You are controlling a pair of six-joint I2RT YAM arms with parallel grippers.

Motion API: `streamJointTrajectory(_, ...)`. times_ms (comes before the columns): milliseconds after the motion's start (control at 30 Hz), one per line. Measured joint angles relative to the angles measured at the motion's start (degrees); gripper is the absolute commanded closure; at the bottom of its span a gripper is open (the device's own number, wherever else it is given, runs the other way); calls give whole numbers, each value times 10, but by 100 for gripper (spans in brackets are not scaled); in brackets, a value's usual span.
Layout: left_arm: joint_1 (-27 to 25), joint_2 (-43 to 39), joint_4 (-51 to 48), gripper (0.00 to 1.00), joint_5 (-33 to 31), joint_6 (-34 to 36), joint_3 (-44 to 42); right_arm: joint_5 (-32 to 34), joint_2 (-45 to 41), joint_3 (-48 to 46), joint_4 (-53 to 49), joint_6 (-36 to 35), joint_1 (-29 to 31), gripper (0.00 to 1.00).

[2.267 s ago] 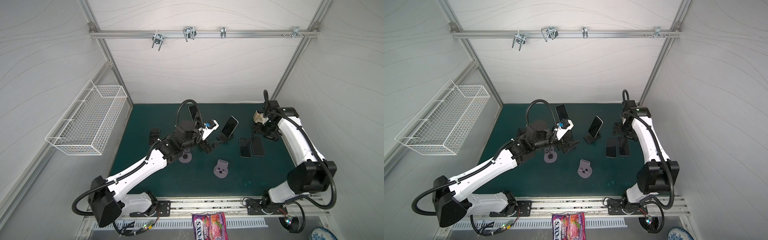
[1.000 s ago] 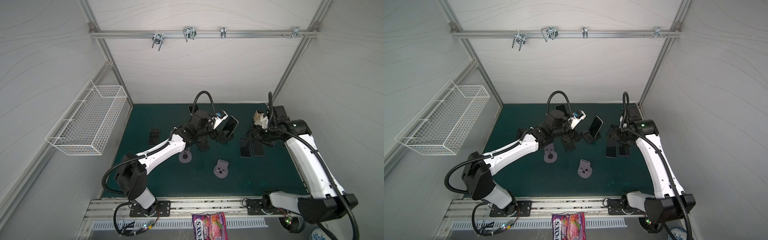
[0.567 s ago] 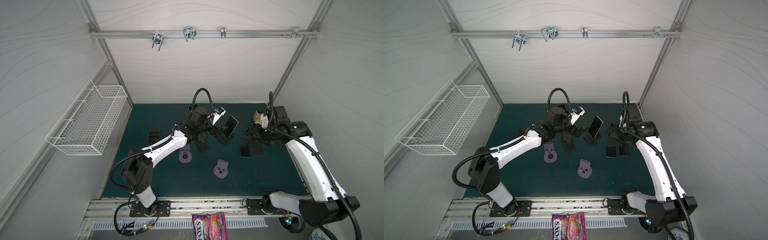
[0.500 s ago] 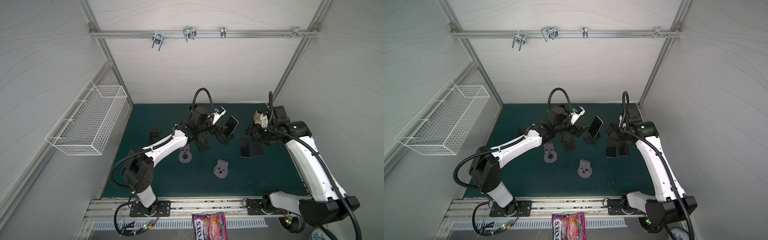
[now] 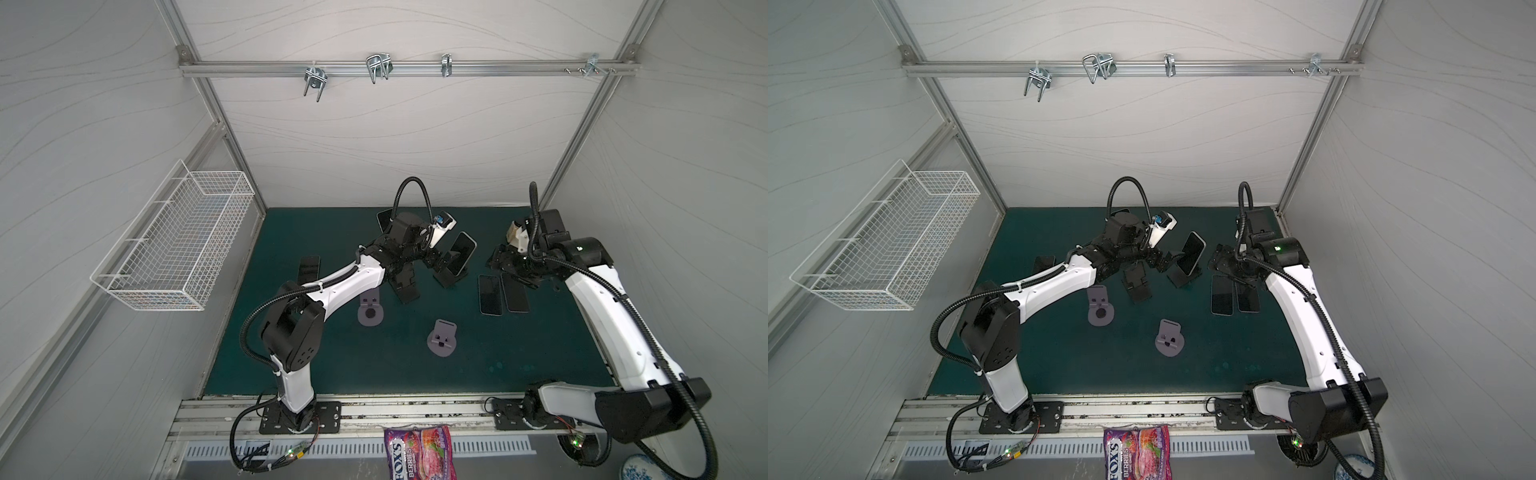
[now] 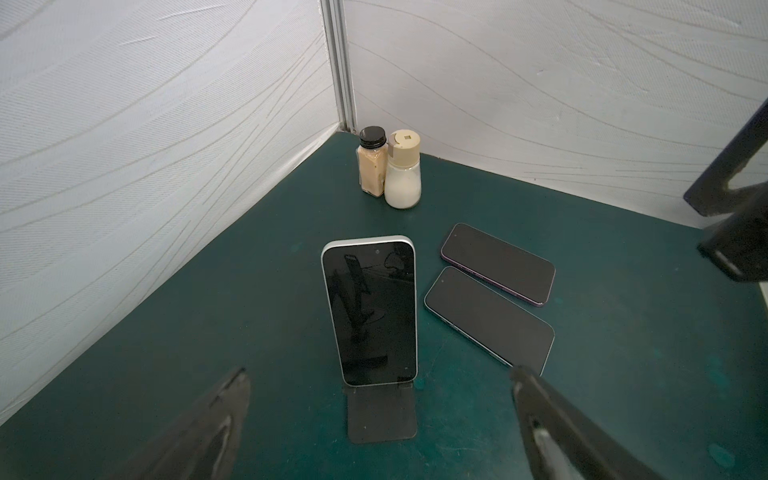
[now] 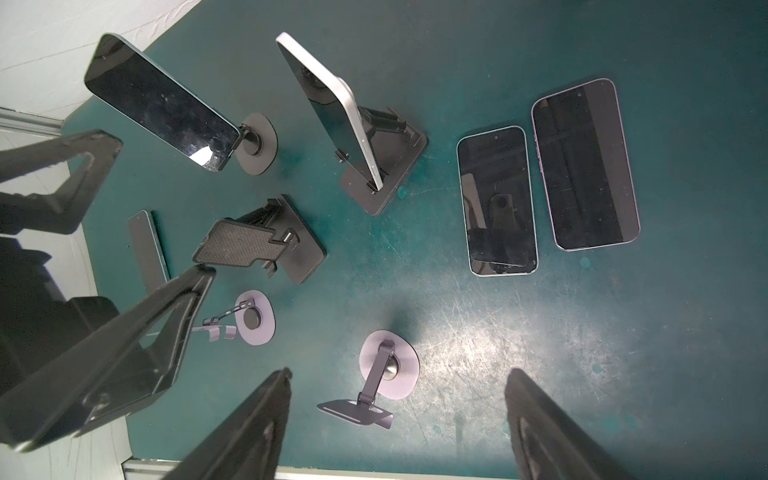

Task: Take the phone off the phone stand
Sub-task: 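Position the open left gripper at the phone on the black stand, then close the left gripper on the white-edged phone on the black stand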

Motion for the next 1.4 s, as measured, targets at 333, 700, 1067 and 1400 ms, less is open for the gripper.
streamJointTrajectory(333, 0, 37, 14, 1, 1, -6, 12, 0, 11, 0, 9, 0, 4, 16)
streamJointTrajectory(700, 0, 88, 36, 1, 13, -10, 26, -3, 11, -15, 10, -1, 6, 14)
streamJointTrajectory(1067, 0, 124, 47, 1, 13, -19, 63, -3, 27, -10, 19, -1, 7, 14)
streamJointTrajectory(1400, 0, 154, 66, 1, 14, -25, 75, 5, 43, -9, 44, 1, 8, 13)
